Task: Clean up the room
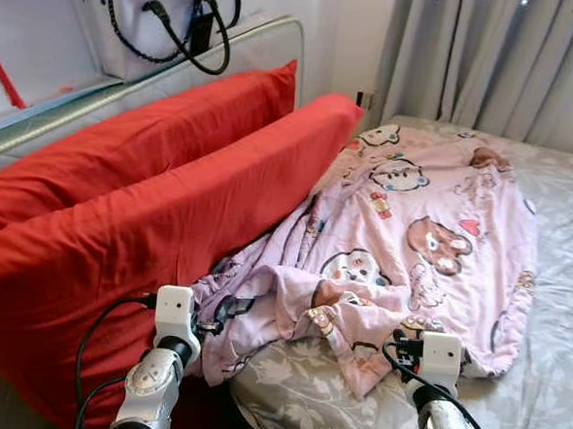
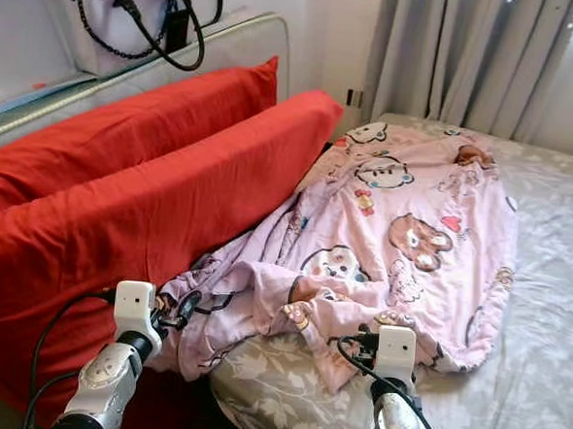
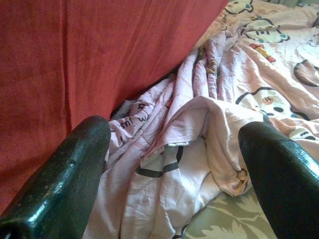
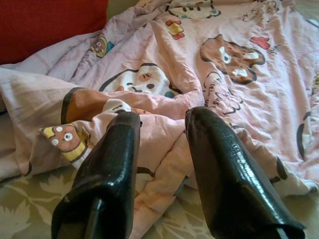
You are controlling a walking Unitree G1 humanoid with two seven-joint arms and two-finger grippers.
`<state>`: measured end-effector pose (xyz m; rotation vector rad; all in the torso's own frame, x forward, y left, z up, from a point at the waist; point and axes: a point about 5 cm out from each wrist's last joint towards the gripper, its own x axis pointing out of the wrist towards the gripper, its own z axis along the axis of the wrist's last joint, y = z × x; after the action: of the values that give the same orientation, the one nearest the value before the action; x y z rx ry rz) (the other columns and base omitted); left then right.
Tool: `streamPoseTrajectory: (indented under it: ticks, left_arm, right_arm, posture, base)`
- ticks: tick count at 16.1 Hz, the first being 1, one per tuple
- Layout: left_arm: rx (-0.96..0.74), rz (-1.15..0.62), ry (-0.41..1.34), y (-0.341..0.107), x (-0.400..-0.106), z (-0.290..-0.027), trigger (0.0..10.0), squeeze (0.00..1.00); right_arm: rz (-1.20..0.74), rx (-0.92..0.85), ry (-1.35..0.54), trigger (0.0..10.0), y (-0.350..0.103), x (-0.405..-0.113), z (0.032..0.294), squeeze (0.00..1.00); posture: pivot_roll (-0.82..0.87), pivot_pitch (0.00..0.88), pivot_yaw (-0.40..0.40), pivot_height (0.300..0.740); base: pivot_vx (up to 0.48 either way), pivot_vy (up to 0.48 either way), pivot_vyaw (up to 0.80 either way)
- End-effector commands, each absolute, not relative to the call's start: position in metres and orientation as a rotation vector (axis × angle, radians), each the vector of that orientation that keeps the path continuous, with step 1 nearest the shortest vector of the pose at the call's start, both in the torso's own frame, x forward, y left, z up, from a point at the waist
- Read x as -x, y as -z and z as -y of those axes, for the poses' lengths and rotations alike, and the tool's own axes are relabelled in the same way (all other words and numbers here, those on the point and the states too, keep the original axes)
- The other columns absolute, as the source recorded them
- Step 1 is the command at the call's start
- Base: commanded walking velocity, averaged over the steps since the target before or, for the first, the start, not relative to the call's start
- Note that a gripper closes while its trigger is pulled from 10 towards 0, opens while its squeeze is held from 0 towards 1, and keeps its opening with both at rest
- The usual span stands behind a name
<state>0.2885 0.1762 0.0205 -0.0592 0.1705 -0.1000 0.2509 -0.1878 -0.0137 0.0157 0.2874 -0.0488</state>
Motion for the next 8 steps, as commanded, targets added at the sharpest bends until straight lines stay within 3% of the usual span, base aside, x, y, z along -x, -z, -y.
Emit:
streamPoseTrajectory:
  ticks: [1,8]
  left_arm:
    - [0.062,-0.176,0.098,-0.0202,-0.2874,-0.1772,10.0,0.0]
    - [0.061,-0.182,0.102,-0.0194,-0.2869,-0.1761,10.0,0.0]
  right_arm:
    - [-0.262,-0.022,0.056,10.0,0.011,-0.2512,0.1879,0.0]
    - [-0.269,0.004,0.074,10.0,0.0099,-0.254,0.1914,0.0]
  posture:
    - [-0.02,0.0,0.039,0.671]
    - [-0.01,0.0,0.032,0.671]
  base:
    - [0.0,0.0,0.0]
    - [0.0,0.0,0.0]
